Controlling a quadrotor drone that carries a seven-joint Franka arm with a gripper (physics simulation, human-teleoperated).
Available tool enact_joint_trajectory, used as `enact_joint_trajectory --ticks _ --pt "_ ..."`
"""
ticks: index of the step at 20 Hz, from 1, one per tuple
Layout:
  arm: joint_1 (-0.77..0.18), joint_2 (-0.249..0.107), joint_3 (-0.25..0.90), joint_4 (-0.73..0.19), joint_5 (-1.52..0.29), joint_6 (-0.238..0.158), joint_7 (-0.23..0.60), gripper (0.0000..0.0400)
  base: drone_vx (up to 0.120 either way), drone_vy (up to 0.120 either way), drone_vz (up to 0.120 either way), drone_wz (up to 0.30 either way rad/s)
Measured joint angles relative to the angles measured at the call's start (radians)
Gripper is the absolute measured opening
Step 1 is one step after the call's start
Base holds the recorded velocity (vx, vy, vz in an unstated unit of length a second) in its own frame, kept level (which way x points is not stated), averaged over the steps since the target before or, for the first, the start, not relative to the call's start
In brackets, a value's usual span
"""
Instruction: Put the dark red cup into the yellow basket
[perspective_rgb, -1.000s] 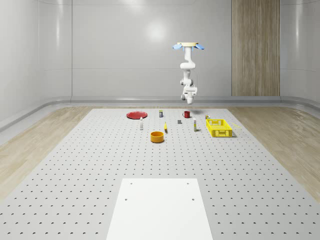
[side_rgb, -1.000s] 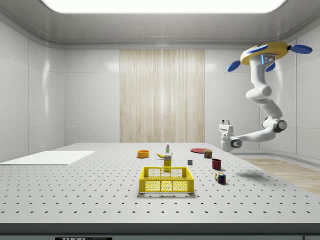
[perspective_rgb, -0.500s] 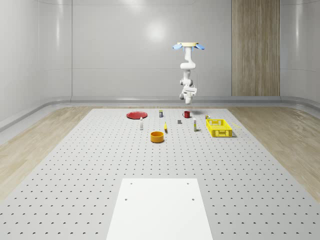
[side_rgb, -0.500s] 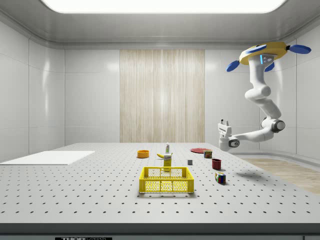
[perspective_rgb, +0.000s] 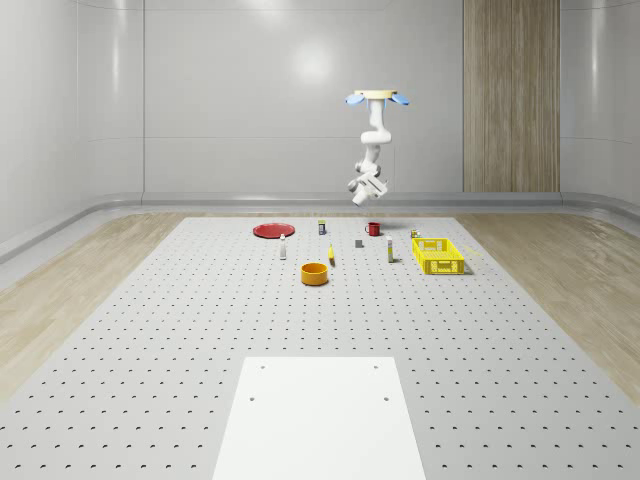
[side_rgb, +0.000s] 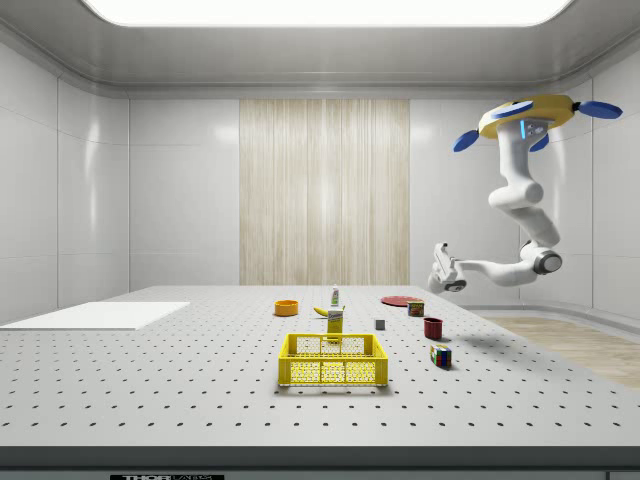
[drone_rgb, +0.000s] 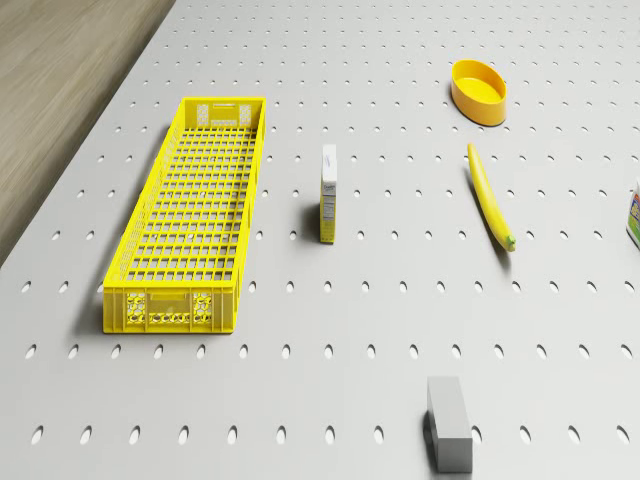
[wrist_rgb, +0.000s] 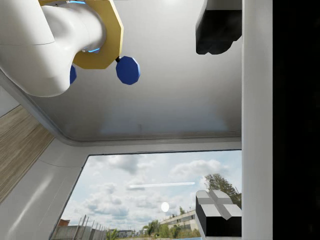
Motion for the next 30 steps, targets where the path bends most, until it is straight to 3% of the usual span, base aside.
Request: enact_joint_trajectory --ticks 6,9,12,16,20,30 --pt "-0.198 -0.079 0.374 -0.354 -0.651 0.001 0.187 0.04 0.0 0.0 -0.12 0.0" --pt "-0.352 -0.121 0.522 -0.516 -0.947 -0.05 0.322 0.04 0.0 0.0 -0.12 0.0" --pt "-0.513 -0.159 0.627 -0.61 -1.146 -0.121 0.442 0.04 0.0 0.0 -0.12 0.0" --pt "-0.678 -0.206 0.715 -0.662 -1.283 -0.198 0.553 0.04 0.03 0.0 -0.12 0.0" --pt "-0.778 -0.244 0.763 -0.679 -1.336 -0.238 0.619 0.04 0.06 0.0 -0.12 0.0" --pt "-0.877 -0.313 0.815 -0.685 -1.35 -0.242 0.688 0.04 0.016 0.0 -0.12 0.0"
